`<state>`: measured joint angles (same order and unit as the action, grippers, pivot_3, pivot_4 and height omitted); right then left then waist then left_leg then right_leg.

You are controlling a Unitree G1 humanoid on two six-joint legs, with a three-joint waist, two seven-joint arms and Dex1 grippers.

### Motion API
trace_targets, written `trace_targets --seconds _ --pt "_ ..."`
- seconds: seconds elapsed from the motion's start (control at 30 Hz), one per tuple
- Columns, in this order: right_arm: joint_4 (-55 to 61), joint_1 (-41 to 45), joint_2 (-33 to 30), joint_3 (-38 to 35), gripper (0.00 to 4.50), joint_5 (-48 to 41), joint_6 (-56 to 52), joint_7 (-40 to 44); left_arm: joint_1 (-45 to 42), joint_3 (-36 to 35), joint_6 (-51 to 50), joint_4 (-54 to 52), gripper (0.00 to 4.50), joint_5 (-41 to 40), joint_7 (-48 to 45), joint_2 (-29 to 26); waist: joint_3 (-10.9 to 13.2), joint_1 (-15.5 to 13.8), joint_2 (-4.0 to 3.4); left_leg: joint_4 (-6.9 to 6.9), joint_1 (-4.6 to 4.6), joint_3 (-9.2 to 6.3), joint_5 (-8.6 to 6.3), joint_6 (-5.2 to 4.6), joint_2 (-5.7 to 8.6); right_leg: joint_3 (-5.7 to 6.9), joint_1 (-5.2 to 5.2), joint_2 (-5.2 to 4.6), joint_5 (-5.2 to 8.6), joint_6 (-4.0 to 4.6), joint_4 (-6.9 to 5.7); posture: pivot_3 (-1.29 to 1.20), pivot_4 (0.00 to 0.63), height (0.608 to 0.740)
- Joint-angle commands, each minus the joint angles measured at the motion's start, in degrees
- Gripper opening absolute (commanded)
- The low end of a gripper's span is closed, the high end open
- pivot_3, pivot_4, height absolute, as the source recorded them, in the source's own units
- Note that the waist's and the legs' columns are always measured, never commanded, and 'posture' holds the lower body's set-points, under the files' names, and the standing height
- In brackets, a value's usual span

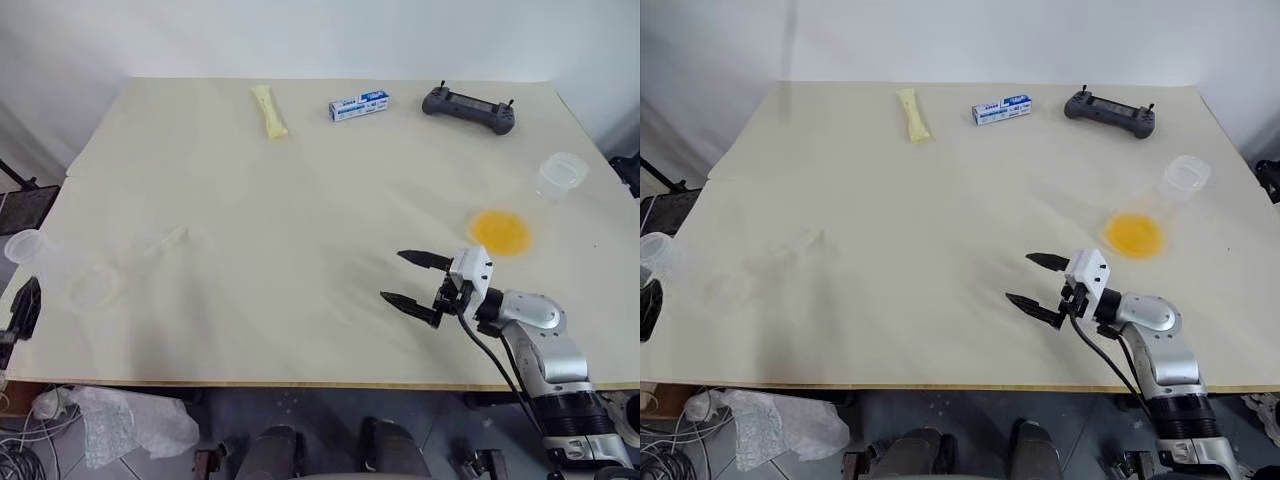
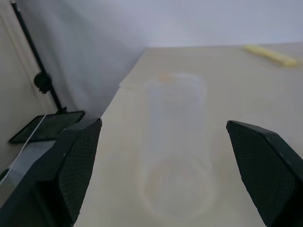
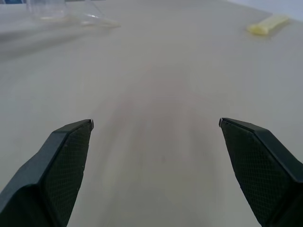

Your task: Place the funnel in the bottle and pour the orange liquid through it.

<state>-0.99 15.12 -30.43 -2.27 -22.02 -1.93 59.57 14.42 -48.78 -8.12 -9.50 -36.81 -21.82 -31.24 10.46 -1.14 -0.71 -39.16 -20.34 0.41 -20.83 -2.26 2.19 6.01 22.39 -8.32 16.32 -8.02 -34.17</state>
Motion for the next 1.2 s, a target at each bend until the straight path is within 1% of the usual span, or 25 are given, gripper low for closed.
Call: trace_targets --seconds 0.03,0.3,0.43,0.6,0.73,0.87,0.97,1.0,1.13,1.2 --pt "4.31 0.31 -0.12 -1.6 4.48 -1.87 -0.97 -1.51 -3.71 1.19 -0.6 3.67 4.5 1.79 0.51 -2.74 0.0 0.0 0.0 0.0 0.0 0.0 0.0 0.0 0.0 0.02 0.03 0.02 0.0 0.0 -0.03 0.0 0.15 0.74" --pt "10.31 -1.54 -1.63 -2.52 4.48 -4.41 -4.39 -2.03 -9.59 4.3 -0.6 9.83 4.5 5.02 0.58 -4.36 0.0 0.07 0.0 0.02 0.0 0.04 -0.01 0.01 -0.01 0.16 0.05 0.1 0.0 -0.01 -0.05 0.0 0.15 0.74" --pt "14.2 -3.06 -2.74 -3.22 4.48 -8.94 -7.76 -0.08 -11.87 5.18 -0.35 12.5 4.5 5.98 0.13 -5.03 0.0 0.04 0.01 0.02 0.0 0.04 -0.01 0.02 -0.01 0.17 0.05 0.11 0.0 -0.01 -0.05 0.0 0.15 0.74" --pt "15.6 -3.35 -3.88 -3.93 4.48 -12.95 -9.17 3.18 -13.59 6.08 -0.32 14.08 4.5 6.97 -0.58 -5.41 -0.01 -0.14 0.03 0.02 0.0 0.05 -0.01 0.01 0.0 0.16 0.04 0.08 -0.01 -0.02 -0.05 0.0 0.15 0.74" --pt "15.79 -2.64 -4.08 -4.18 4.48 -13.98 -9.84 3.84 -14.43 6.72 -0.13 14.91 4.5 7.6 -1.25 -5.51 -0.01 -0.08 0.04 0.02 0.0 0.05 -0.01 0.01 -0.01 0.17 0.05 0.09 -0.01 -0.03 -0.05 0.0 0.15 0.74" --pt "15.17 -2.16 -4.04 -3.86 4.5 -13.19 -9.32 3.94 -14.68 7.1 -0.69 15.19 3.67 8.49 -1.41 -5.4 -0.01 -0.08 0.04 0.02 0.0 0.06 -0.01 0.02 -0.01 0.16 0.06 0.09 -0.01 -0.02 -0.05 0.0 0.15 0.74" --pt "14.91 -1.96 -4.02 -3.81 4.5 -12.69 -9.06 3.8 -14.86 7.38 -0.96 15.29 2.7 8.87 -1.36 -5.22 -0.01 -0.07 0.04 0.02 0.0 0.05 -0.01 0.02 -0.01 0.16 0.06 0.09 -0.01 -0.03 -0.05 0.0 0.15 0.74" --pt "14.98 -1.96 -4.02 -3.82 4.5 -12.6 -9.03 3.72 -15.05 7.41 -0.94 15.38 2.57 8.87 -1.39 -5.24 -0.01 -0.07 0.04 0.02 0.0 0.06 -0.01 0.02 -0.01 0.16 0.06 0.08 -0.01 -0.02 -0.05 0.0 0.15 0.74" --pt "15.35 -2.09 -4.12 -4.24 4.5 -12.49 -9.11 3.26 -16.66 7.76 -0.7 15.43 2.57 8.3 -2.98 -6.19 -0.01 -0.21 0.04 0.02 0.0 0.05 -0.01 0.01 0.0 0.16 0.05 0.07 -0.01 -0.03 -0.06 0.0 0.15 0.74" --pt "15.72 -2.32 -4.25 -4.56 4.5 -12.46 -9.11 3.0 -18.4 8.69 0.21 15.76 2.57 8.09 -5.57 -7.7 -0.01 -0.22 0.07 0.02 0.0 0.05 -0.01 0.01 0.0 0.18 0.05 0.08 -0.01 -0.03 -0.06 0.0 0.15 0.74"
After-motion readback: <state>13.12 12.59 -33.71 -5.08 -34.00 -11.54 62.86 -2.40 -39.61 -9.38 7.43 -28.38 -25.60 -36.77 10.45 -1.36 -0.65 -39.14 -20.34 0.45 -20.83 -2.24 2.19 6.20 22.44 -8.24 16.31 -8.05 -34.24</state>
